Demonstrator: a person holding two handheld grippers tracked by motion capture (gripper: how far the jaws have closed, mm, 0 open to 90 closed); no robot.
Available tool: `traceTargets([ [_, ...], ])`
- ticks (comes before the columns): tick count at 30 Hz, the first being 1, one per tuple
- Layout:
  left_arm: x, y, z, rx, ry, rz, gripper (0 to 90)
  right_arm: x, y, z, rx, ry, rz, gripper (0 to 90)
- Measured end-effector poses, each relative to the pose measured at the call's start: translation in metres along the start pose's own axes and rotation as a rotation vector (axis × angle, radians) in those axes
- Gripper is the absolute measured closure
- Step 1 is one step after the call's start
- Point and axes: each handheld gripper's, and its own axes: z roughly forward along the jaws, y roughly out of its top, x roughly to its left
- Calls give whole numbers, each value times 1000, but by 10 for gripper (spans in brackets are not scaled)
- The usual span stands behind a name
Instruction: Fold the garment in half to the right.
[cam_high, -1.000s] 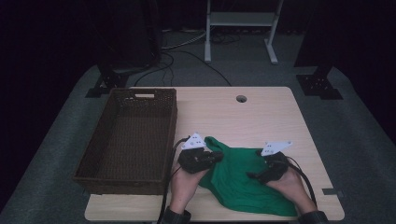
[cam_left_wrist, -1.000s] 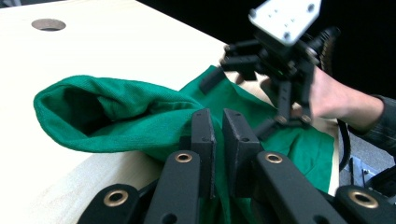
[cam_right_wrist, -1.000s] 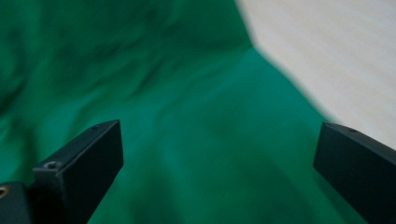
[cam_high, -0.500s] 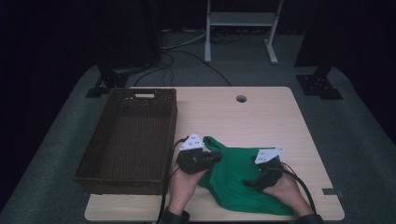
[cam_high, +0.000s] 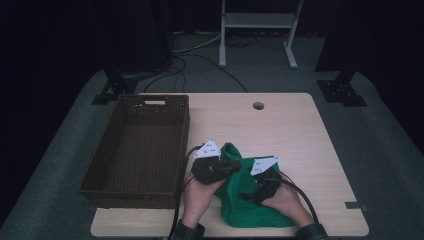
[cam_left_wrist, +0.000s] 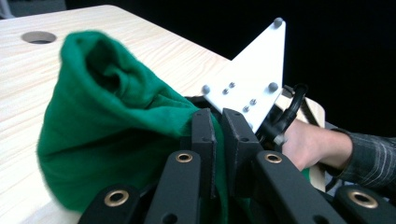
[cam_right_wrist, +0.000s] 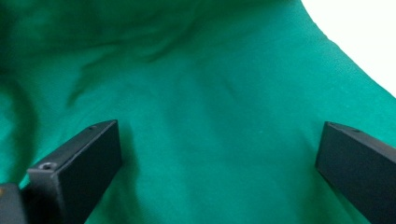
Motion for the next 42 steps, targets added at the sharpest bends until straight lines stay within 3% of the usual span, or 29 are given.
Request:
traceTargets([
  [3,1,0,7,-6,-27,-12,843,1,-1,-5,-19,1,-4,0],
  [8,3,-2,19,-22,-63,-40,845,0,-8,-35,-66,-9,-20,0],
  [12,3,-3,30,-27,-83,-46,846,-3,-23,-53,-91,-4,-17,0],
  [14,4,-4,40,-25,-96,-52,847,-7,-42,-63,-106,-6,5,0],
  [22,6,-12,74,-21,-125,-78,850,-14,-62,-67,-85,-25,20,0],
  [30,9,-24,96,14,-117,-106,853,-17,-65,-66,-81,-24,35,0],
  [42,6,-32,125,98,-109,-110,859,-17,-65,-66,-70,-22,42,0],
])
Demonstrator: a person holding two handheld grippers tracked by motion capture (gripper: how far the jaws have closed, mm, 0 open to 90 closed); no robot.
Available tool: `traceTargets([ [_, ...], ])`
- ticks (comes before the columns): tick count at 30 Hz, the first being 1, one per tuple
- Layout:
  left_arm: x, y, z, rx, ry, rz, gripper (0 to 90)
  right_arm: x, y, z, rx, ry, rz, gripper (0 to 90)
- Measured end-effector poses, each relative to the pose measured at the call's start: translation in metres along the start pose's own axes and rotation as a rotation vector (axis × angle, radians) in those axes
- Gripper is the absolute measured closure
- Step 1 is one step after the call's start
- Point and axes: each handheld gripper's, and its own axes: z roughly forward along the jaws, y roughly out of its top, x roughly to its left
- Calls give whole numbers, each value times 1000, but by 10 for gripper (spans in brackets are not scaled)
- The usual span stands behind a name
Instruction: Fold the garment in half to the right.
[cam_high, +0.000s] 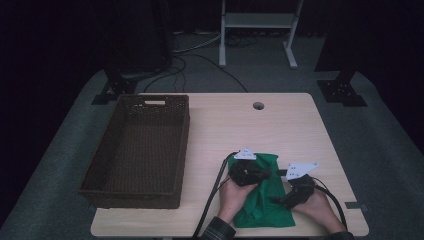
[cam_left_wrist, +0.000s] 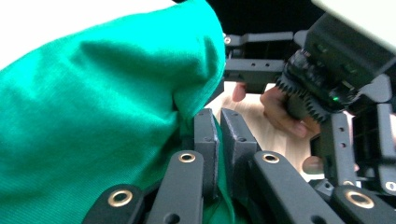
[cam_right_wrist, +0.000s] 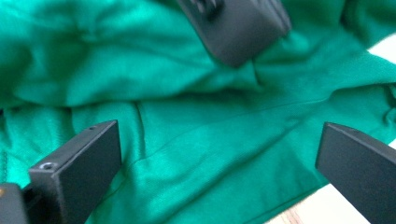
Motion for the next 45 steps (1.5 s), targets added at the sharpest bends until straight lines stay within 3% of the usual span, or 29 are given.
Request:
traceTargets([
  [14,2,1,16,104,76,-21,858,0,1,2,16,-6,-7,0],
  [17,1,1,16,95,75,-18,836,1,1,2,21,-6,-5,0],
  [20,-1,2,10,84,70,-9,747,0,1,3,21,-8,-3,0],
  [25,-8,13,-12,34,85,28,638,0,1,3,31,-11,-4,0],
  [28,-8,21,-30,19,138,59,571,0,1,4,36,-11,-3,0],
  [35,12,32,-60,30,345,80,334,0,2,5,47,-14,1,0],
  [41,37,30,-62,66,425,27,77,0,2,5,50,-14,1,0],
  [45,48,26,-60,74,452,14,3,0,2,5,51,-15,-1,0],
])
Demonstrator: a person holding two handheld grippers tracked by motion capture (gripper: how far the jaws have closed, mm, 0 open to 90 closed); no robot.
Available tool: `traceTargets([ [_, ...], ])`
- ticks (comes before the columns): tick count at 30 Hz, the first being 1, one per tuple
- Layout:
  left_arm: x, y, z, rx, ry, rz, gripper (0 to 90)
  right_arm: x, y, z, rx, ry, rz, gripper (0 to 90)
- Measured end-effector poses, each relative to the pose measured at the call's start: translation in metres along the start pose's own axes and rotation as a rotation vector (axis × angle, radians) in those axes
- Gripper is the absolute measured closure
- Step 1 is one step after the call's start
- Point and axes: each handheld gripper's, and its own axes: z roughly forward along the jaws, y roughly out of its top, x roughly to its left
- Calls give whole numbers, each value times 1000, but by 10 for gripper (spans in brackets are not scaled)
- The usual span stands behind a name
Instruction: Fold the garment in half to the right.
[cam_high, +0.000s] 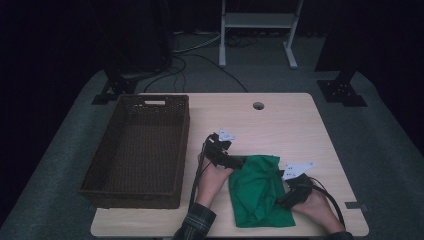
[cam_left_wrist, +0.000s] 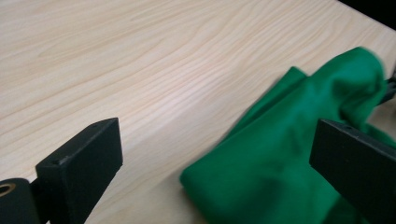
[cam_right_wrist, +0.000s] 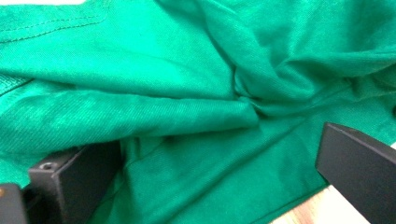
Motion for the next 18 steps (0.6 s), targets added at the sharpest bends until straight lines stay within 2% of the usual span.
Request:
traceTargets([
  [5,8,-5,6,9,9,-2,0,0,0,0,0,-1,-1,0],
  [14,20,-19,23,102,68,4,0,2,1,1,4,-4,3,0],
  [16,23,-22,26,108,62,-7,0,3,2,2,5,-4,3,0],
  [18,24,-23,26,106,72,3,0,3,2,3,5,-6,3,0],
])
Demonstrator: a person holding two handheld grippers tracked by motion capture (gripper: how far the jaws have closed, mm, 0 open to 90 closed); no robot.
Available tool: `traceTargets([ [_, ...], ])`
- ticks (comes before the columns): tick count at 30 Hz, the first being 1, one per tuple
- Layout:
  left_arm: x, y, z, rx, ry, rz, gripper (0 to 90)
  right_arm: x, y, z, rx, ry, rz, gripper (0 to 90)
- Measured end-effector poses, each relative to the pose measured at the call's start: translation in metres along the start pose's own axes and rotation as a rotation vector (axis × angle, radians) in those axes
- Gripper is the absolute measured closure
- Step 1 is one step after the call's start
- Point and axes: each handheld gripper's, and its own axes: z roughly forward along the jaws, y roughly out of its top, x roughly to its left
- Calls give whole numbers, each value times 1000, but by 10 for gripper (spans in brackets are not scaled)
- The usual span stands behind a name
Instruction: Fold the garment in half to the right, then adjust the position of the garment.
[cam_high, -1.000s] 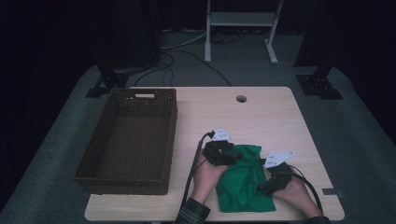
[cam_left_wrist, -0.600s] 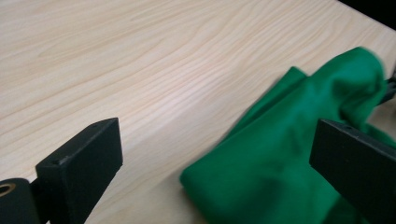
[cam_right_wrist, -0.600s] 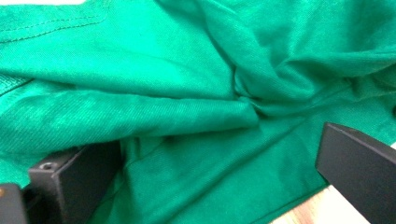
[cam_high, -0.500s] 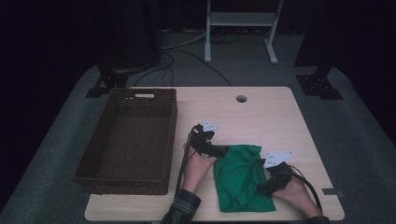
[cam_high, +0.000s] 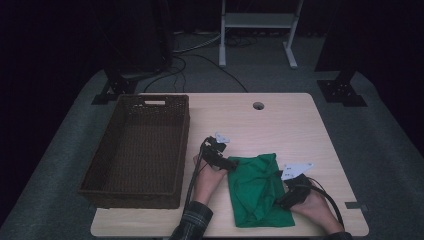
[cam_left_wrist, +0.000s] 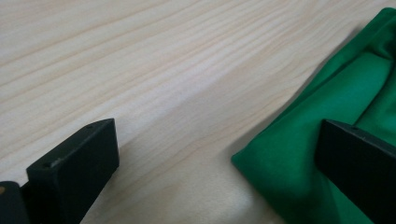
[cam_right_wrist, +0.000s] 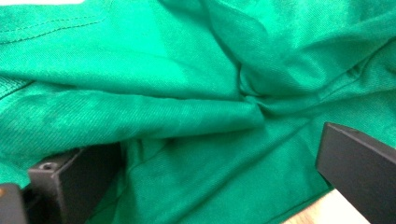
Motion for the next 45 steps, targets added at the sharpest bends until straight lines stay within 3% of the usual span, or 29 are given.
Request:
traceTargets([
  [6,4,-2,2,-7,30,48,0,3,4,4,2,-13,14,0],
  [15,20,0,3,-14,5,76,0,9,12,8,-1,-51,49,0],
  [22,23,0,3,-13,-5,86,0,7,23,-19,-110,-71,126,0],
  [31,23,0,3,-13,-5,88,0,11,46,-23,-137,-82,106,0],
  [45,23,0,3,-14,-6,87,0,17,72,-9,-144,-64,85,2],
])
